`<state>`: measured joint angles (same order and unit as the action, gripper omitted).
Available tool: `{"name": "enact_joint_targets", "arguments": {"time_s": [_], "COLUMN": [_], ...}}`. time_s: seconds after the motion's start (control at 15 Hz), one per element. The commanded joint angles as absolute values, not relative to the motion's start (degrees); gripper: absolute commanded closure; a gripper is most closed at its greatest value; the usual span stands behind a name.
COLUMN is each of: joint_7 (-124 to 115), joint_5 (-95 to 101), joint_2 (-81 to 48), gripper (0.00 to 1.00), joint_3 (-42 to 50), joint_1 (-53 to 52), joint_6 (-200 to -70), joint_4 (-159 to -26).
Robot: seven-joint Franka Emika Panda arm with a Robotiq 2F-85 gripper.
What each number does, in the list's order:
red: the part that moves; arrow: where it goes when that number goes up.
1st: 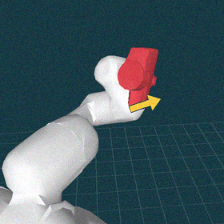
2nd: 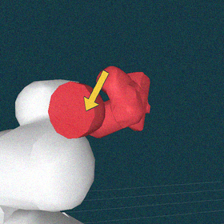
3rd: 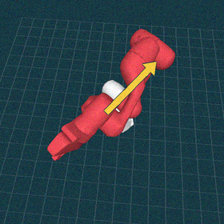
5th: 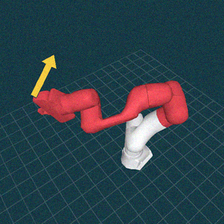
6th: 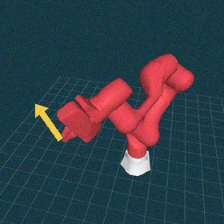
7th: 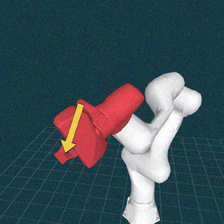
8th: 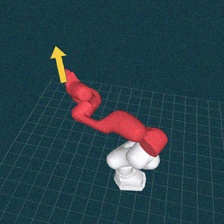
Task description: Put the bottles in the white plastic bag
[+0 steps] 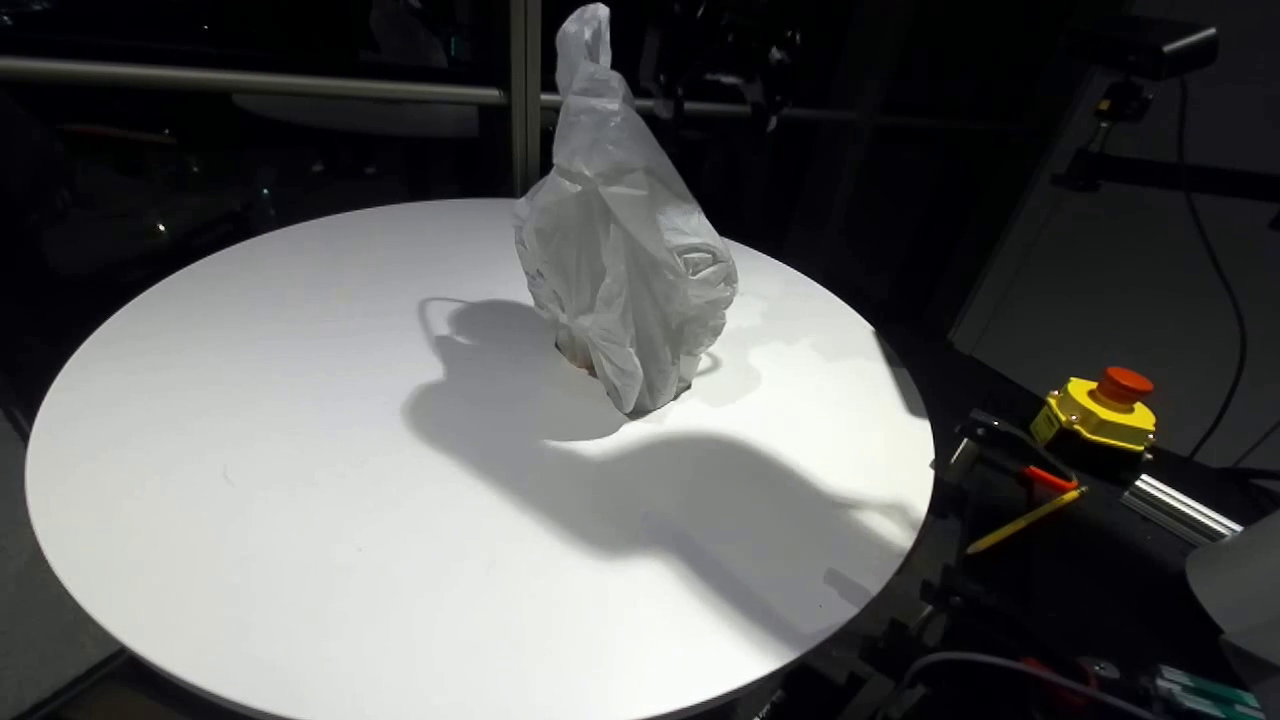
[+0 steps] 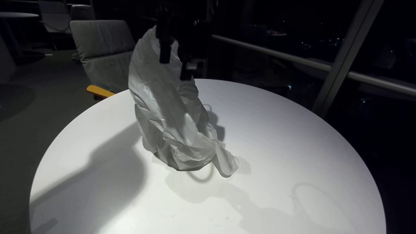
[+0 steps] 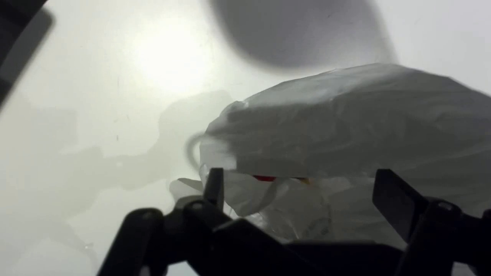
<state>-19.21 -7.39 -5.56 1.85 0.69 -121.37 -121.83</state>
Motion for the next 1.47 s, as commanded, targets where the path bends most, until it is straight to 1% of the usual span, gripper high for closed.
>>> {"name": "enact_joint_targets", "arguments": {"time_s": [0.0,0.2,0.33,1.0,1.07,1.13,1.2,1.4], "joint_7": [-21.6,-20.3,-19.7,-22.4,-22.1,-21.9,-21.6,-20.6], "joint_5": [-12.1,-17.8,-20.8,-24.1,-25.0,-26.2,-27.2,-30.8], "joint_2": [-13.1,-14.4,-15.2,-20.7,-20.9,-20.8,-20.6,-20.2], "gripper": [0.0,0.0,0.0,0.0,0.25,0.26,0.32,0.58], "joint_3": [3.2,3.6,3.5,3.3,3.2,3.1,3.1,2.8], "joint_1": [2.4,3.9,4.7,5.2,5.3,5.5,5.6,6.1], "joint_6": [-123.8,-129.5,-130.8,-126.9,-127.2,-127.6,-127.8,-128.2], "joint_4": [-117.4,-117.5,-117.2,-115.6,-115.5,-115.6,-115.6,-115.6]}}
